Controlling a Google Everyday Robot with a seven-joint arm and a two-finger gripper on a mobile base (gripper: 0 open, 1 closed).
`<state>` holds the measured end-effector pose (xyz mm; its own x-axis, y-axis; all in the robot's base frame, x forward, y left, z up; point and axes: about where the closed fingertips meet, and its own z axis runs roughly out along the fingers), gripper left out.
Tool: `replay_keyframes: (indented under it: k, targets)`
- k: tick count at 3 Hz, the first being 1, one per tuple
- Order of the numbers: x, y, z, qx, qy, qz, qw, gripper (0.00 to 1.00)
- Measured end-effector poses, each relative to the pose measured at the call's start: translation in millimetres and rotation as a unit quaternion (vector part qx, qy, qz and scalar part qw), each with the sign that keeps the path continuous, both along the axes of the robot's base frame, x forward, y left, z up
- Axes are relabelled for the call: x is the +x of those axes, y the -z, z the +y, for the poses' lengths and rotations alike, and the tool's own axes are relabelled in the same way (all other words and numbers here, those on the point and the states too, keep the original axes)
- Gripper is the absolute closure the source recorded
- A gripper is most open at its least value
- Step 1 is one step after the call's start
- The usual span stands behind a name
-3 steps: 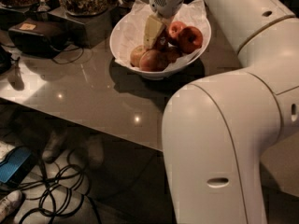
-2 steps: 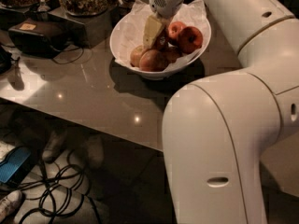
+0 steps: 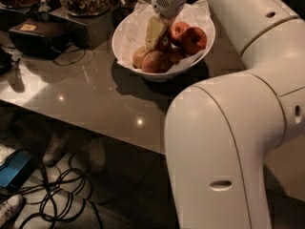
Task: Pick apple from white bowl
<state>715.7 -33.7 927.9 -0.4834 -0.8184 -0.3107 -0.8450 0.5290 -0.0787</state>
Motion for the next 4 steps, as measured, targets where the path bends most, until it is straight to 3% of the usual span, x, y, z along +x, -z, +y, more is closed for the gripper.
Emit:
replay_keyframes:
  k: [2,4]
  targets:
    - [3,-7,4,0.003,-0.003,-0.013,0.9999,1.00]
    - [-6,-49,26,0.021,-0.035,-0.029,0.9988,1.00]
